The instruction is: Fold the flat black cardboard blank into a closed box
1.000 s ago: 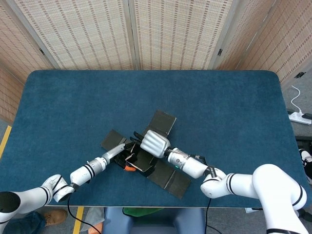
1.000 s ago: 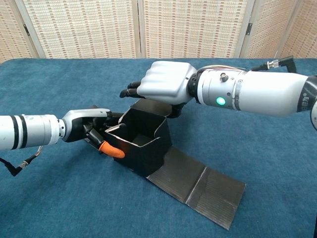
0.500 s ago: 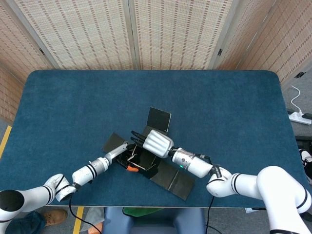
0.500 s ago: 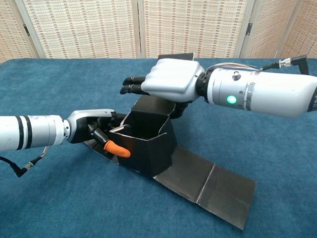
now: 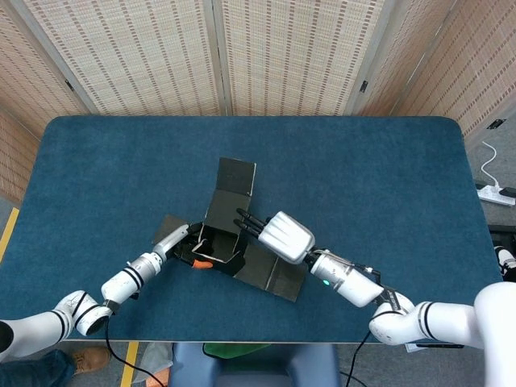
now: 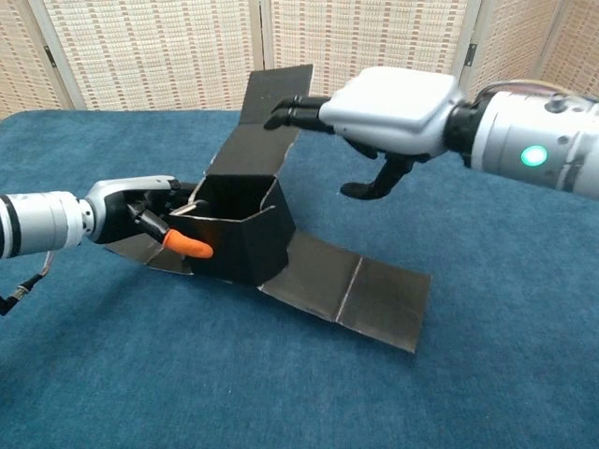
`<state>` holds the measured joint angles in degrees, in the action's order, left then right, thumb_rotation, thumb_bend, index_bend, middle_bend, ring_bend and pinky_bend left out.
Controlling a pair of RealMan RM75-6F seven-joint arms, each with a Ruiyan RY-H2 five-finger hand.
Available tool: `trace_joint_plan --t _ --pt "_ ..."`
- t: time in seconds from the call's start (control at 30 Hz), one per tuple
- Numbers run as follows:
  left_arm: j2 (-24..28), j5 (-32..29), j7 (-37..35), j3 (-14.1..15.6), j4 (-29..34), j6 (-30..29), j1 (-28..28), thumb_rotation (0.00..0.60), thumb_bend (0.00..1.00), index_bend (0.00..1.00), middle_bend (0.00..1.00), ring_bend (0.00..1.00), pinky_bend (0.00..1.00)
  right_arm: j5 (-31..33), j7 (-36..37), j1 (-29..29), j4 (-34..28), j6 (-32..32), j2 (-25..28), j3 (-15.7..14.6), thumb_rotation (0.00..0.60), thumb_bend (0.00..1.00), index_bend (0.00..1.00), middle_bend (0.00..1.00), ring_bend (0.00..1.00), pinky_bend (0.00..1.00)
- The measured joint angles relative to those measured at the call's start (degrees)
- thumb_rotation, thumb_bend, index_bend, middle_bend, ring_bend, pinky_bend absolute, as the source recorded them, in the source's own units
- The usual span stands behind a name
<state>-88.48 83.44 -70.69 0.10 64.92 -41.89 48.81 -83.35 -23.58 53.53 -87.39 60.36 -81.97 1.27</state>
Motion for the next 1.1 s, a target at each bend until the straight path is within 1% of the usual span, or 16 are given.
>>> trace_joint_plan --t 0.13,0.23,0.4,0.53,0.63,0.77,0.83,0.87,0.9,1.0,1.1 --pt "2.81 -2.00 -2.47 -1.18 2.92 0.30 -1.17 0.600 0.19 0.35 0.31 0.59 0.57 -1.98 5.95 -4.03 -3.18 6.86 3.13 0.02 0.600 0.34 0.00 0.00 0.62 0.99" --pt "5.02 -2.62 -7.28 -2.11 5.26 0.74 -1.83 0.600 0.19 0.35 0.31 0.59 0.57 -3.28 12.07 -7.16 -4.69 11.29 5.03 -0.09 0.600 0.34 0.00 0.00 0.62 0.99" --pt "8.99 -3.06 -20.27 -4.02 9.18 2.21 -2.69 0.600 0.19 0.35 0.31 0.59 0.57 -5.26 21.96 -12.31 -4.95 17.02 6.47 -0.14 0.600 0.34 0.00 0.00 0.62 0.99" --pt "12.01 -2.68 -30.79 -5.46 11.84 3.81 -3.09 0.600 0.19 0.35 0.31 0.59 0.57 -6.35 28.70 -14.64 -3.65 18.78 6.15 0.12 0.600 0.34 0.00 0.00 0.63 0.99" --pt "14.06 -1.76 -38.04 -6.29 13.63 5.03 -3.24 0.600 0.19 0.35 0.31 0.59 0.57 -7.23 32.29 -15.47 -1.26 19.30 4.46 0.61 0.600 0.34 0.00 0.00 0.63 0.99" --pt "16.34 0.84 -45.03 -6.87 15.61 6.06 -3.21 0.600 0.19 0.35 0.31 0.59 0.57 -7.70 33.58 -15.00 1.71 18.63 0.90 2.16 0.600 0.33 0.00 0.00 0.64 0.99" --pt "16.97 2.27 -46.73 -6.80 16.26 6.10 -3.09 0.600 0.19 0.35 0.31 0.59 0.57 -7.61 32.67 -14.31 2.89 18.29 -1.47 3.62 0.600 0.26 0.00 0.01 0.65 0.99" --pt "17.27 3.14 -47.48 -6.62 16.59 6.09 -2.94 0.600 0.19 0.35 0.31 0.59 0.57 -7.54 31.90 -13.99 3.46 18.28 -2.62 4.34 0.600 0.18 0.00 0.03 0.66 1.00" --pt "17.40 3.72 -47.89 -6.40 16.76 6.13 -2.75 0.600 0.19 0.35 0.31 0.59 0.57 -7.43 30.63 -13.58 4.42 18.39 -4.32 5.31 0.600 0.14 0.00 0.04 0.66 1.00" --pt "17.55 4.61 -48.74 -5.71 17.09 6.51 -2.07 0.600 0.19 0.35 0.31 0.59 0.57 -7.03 27.43 -12.53 6.99 18.76 -8.58 7.70 0.600 0.07 0.00 0.08 0.67 1.00" --pt "17.51 4.94 -49.26 -5.40 17.20 6.63 -1.67 0.600 0.19 0.35 0.31 0.59 0.57 -6.43 26.08 -11.59 8.64 18.81 -11.58 9.28 0.600 0.05 0.00 0.12 0.68 1.00"
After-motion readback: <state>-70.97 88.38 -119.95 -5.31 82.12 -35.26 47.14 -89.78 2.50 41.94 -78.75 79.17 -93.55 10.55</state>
